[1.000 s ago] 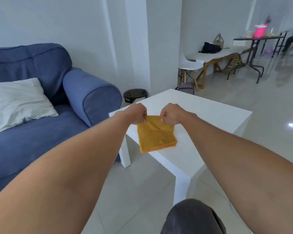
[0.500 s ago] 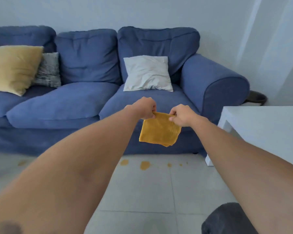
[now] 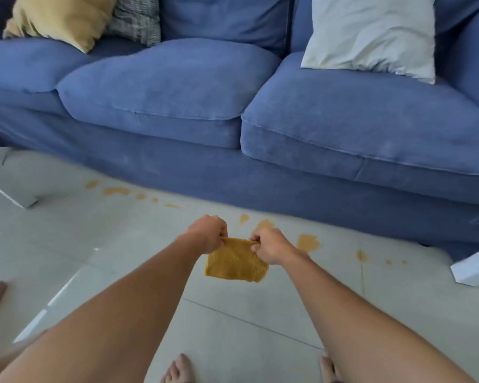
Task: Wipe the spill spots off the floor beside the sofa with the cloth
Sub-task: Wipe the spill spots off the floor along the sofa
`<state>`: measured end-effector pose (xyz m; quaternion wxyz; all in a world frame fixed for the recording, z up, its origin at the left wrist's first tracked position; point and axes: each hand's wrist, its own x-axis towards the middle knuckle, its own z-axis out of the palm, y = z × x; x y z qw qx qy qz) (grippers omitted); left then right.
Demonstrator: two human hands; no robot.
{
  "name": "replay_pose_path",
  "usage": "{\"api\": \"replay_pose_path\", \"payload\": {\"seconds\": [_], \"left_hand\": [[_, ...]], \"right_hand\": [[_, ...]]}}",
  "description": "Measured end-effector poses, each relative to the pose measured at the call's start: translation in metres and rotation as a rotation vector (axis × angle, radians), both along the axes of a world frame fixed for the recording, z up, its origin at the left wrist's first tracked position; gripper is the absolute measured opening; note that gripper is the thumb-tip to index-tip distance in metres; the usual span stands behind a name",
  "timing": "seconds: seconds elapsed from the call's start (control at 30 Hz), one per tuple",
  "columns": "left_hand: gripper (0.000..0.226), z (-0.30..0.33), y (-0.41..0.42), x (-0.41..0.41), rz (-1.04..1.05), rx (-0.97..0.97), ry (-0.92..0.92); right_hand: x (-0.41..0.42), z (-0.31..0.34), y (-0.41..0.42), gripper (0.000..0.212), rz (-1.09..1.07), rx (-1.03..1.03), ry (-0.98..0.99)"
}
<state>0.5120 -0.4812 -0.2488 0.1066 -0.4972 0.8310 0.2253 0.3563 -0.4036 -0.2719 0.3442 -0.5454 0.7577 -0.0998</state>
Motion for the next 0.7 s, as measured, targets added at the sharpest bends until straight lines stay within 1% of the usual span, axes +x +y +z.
{"api": "replay_pose_path", "payload": {"seconds": [0.1, 0.17, 0.27, 0.37, 0.43, 0.47, 0.5, 0.6, 0.63, 0.7], "left_hand": [[0.029, -0.055, -0.029, 0.012, 0.053, 0.001, -0.005], [0.031, -0.080, -0.054, 0.014, 0.103, -0.039, 0.020], [0.030, -0.095, -0.091, 0.013, 0.172, -0.203, 0.101], [0.024, -0.096, -0.120, 0.011, 0.193, -0.377, 0.235], [0.021, -0.102, -0.129, 0.013, 0.176, -0.435, 0.288], [0.021, -0.108, -0.130, 0.016, 0.163, -0.433, 0.284], [0.024, -0.116, -0.128, 0.020, 0.143, -0.408, 0.243], [0.051, -0.141, -0.112, 0.030, 0.016, -0.238, -0.061], [0.059, -0.149, -0.108, 0.032, 0.014, -0.201, -0.097], [0.065, -0.162, -0.103, 0.026, 0.103, -0.160, -0.052]], "right_hand": [[0.010, -0.056, -0.035, 0.017, -0.022, -0.009, -0.027], [0.012, -0.078, -0.063, 0.018, -0.035, -0.052, -0.017], [0.009, -0.091, -0.105, 0.016, -0.042, -0.199, 0.036], [0.007, -0.090, -0.135, 0.016, -0.057, -0.396, 0.094], [0.009, -0.096, -0.143, 0.021, -0.009, -0.460, 0.191], [0.010, -0.102, -0.143, 0.024, 0.045, -0.445, 0.239], [0.012, -0.111, -0.139, 0.027, 0.104, -0.399, 0.258], [0.015, -0.142, -0.117, 0.041, 0.257, -0.194, 0.210], [0.014, -0.154, -0.107, 0.045, 0.264, -0.176, 0.214], [0.008, -0.176, -0.088, 0.045, 0.189, -0.238, 0.258]]}}
